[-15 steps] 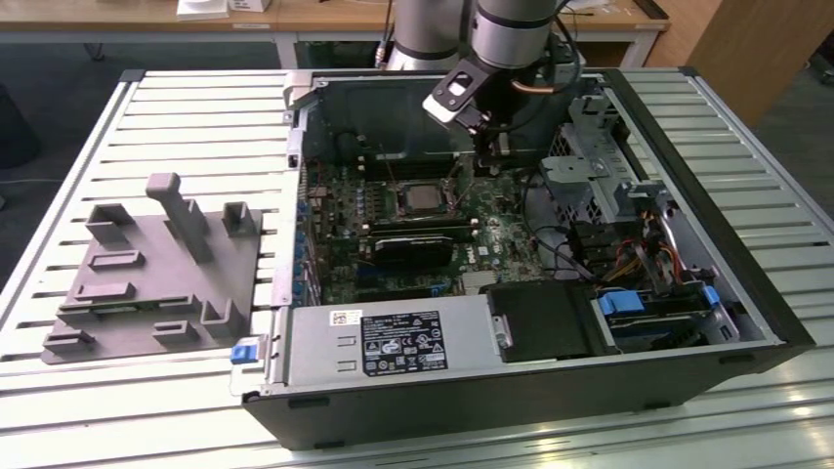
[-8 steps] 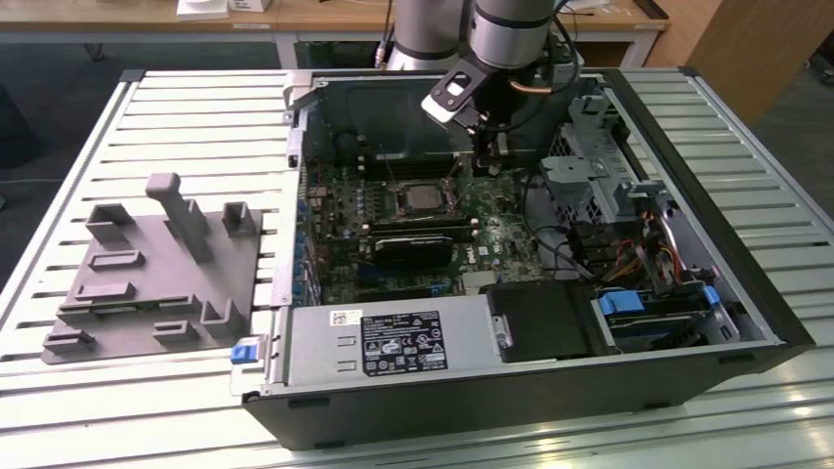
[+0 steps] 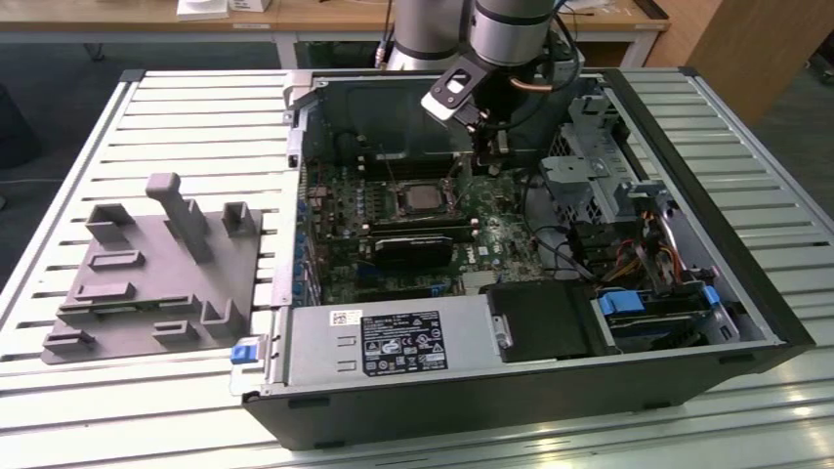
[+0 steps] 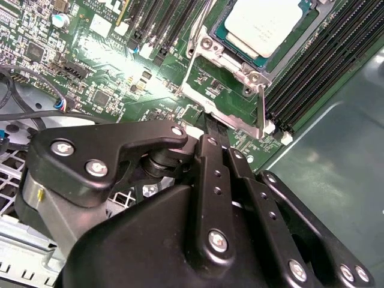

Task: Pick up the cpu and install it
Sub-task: 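Close the cpu cover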

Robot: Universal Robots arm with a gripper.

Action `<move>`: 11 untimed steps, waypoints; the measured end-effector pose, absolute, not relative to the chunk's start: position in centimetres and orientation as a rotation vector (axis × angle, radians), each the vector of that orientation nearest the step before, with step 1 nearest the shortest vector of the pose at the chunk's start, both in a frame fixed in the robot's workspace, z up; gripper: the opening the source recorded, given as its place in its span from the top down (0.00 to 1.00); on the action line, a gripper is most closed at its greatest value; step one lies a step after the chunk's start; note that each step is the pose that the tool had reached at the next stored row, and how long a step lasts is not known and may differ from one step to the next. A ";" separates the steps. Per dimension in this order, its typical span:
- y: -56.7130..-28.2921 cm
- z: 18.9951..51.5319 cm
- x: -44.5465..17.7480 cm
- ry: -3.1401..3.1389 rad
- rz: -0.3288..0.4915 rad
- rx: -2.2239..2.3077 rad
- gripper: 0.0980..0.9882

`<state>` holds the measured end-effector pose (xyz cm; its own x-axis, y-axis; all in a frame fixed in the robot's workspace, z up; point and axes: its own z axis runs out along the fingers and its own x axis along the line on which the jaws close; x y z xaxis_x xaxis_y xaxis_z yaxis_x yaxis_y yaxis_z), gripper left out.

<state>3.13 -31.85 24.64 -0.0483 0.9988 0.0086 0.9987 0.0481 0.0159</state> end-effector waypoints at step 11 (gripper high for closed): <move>-31.9 24.7 2.8 2.271 0.028 2.164 0.99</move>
<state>2.83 -31.85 24.71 -0.0484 0.9988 0.0087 0.9987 0.0483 0.0160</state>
